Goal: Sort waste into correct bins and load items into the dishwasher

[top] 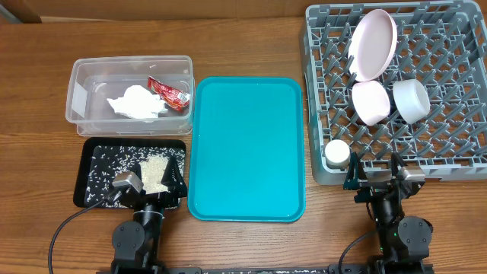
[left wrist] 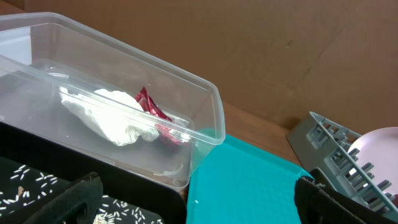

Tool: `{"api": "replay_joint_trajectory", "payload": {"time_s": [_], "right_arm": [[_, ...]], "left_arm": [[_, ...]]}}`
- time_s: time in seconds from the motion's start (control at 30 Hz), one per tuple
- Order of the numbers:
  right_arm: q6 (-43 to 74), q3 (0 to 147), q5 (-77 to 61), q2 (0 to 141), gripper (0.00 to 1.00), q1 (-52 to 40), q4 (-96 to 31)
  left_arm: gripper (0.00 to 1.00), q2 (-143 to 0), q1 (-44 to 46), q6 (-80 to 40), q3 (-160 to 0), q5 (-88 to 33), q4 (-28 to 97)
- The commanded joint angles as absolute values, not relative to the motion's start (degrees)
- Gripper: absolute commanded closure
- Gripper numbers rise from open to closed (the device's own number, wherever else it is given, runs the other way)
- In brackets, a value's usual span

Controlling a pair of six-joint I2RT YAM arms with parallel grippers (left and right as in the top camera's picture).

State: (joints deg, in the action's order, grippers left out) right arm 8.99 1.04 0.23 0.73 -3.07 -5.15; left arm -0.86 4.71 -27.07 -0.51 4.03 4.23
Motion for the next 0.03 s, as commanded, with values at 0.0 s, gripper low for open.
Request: {"api": "replay_joint_trajectory", "payload": {"time_s": [0.0], "right_arm": [[8.97, 0.45, 0.08, 0.16, 0.00, -2.81, -4.75]], "left_arm": [[0.00, -0.25, 4.10, -27.68, -0.34, 3.97, 4.12]]}}
